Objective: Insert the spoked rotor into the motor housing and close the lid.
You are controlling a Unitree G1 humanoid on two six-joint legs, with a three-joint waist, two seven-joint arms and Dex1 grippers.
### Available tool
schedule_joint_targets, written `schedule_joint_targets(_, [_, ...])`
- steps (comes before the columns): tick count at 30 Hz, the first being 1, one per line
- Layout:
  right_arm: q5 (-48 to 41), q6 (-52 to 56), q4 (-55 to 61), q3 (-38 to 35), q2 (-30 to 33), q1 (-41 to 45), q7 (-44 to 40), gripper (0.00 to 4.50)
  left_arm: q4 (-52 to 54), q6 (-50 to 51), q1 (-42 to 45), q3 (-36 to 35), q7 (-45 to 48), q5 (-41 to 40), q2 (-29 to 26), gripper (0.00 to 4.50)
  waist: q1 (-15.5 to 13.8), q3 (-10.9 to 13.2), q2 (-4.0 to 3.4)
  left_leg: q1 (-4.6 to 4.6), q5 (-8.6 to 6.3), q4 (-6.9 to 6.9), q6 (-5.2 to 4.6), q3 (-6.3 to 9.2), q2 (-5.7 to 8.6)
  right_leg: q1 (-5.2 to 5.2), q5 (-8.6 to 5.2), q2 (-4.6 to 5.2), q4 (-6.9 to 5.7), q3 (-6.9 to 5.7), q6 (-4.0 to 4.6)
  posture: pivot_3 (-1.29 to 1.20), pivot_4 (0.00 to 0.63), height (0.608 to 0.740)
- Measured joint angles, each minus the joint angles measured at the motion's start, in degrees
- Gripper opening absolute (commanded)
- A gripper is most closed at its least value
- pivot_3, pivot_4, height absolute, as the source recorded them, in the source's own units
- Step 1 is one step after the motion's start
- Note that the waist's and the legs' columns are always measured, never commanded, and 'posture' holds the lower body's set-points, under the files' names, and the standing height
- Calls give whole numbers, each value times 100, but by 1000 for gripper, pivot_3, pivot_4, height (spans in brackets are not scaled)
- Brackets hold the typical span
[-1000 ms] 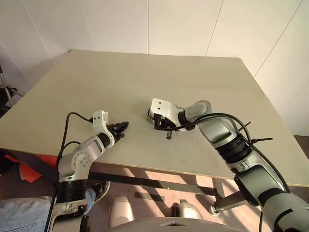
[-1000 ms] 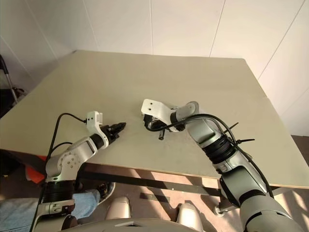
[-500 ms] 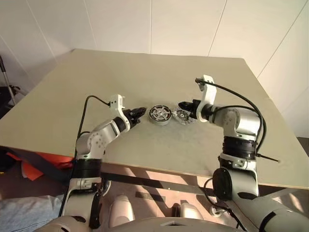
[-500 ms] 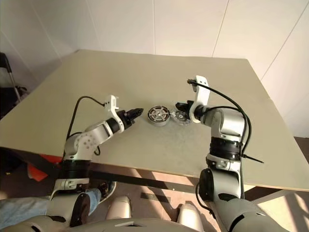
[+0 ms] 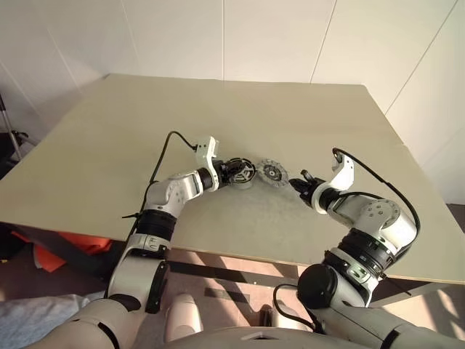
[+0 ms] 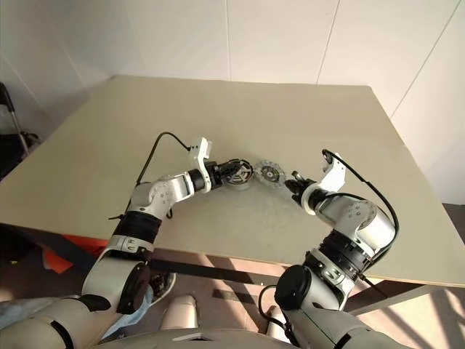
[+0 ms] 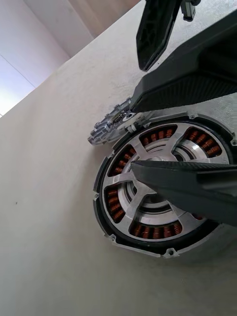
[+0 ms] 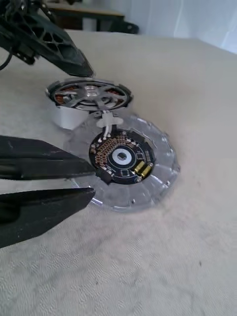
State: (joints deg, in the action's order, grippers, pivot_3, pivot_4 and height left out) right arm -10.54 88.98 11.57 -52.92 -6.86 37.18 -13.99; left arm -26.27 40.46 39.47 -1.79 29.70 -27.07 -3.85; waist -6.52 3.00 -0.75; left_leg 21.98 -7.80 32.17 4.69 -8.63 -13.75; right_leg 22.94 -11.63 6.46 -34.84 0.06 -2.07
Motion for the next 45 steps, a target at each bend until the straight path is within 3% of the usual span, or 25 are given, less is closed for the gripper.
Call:
schedule_joint_targets(5, [-114,289,-147,-924,14,351,280,2640,17,12,-26,-29,6,59,-128,1629,-75,0,-5,-1,1,-4,2,0,-1,2,0,-2,1,-1,-1,0,0,740])
schedule_joint_targets(10, [-348,325,-249,-1131,11,399,415,4342,157,38,-161,-28,4,62,-167,1629,-76,-1,-12,-3,1,-6,2,0,-2,1,0,-2,1,-1,-1,0,0,740])
schedule_joint_targets(11, [-423,326,-258,-1171,11,411,423,4491,172,65,-175,-28,4,64,-180,1629,-77,-2,-12,-4,2,-5,3,0,-2,0,0,-1,1,-1,-2,0,0,740])
schedule_joint_targets(24, [-1239,275,-881,-1311,-5,424,704,4491,252,155,-204,0,3,143,-222,1629,-49,-3,-14,-19,7,-17,12,0,-5,-6,0,-5,0,-1,-3,0,0,740])
schedule_joint_targets(39, [-2083,-1932,-3153,178,17,577,793,4491,421,254,-257,-3,-17,184,-190,1629,149,-4,-13,-41,9,-30,16,2,-8,5,-12,-11,-1,-1,-23,0,0,740])
schedule_joint_targets(45, [-2726,-2083,-3076,756,23,676,681,4491,461,252,-336,-29,-16,194,-213,1629,65,-2,-15,-4,8,-30,14,2,-6,17,11,-7,10,-11,14,0,0,740])
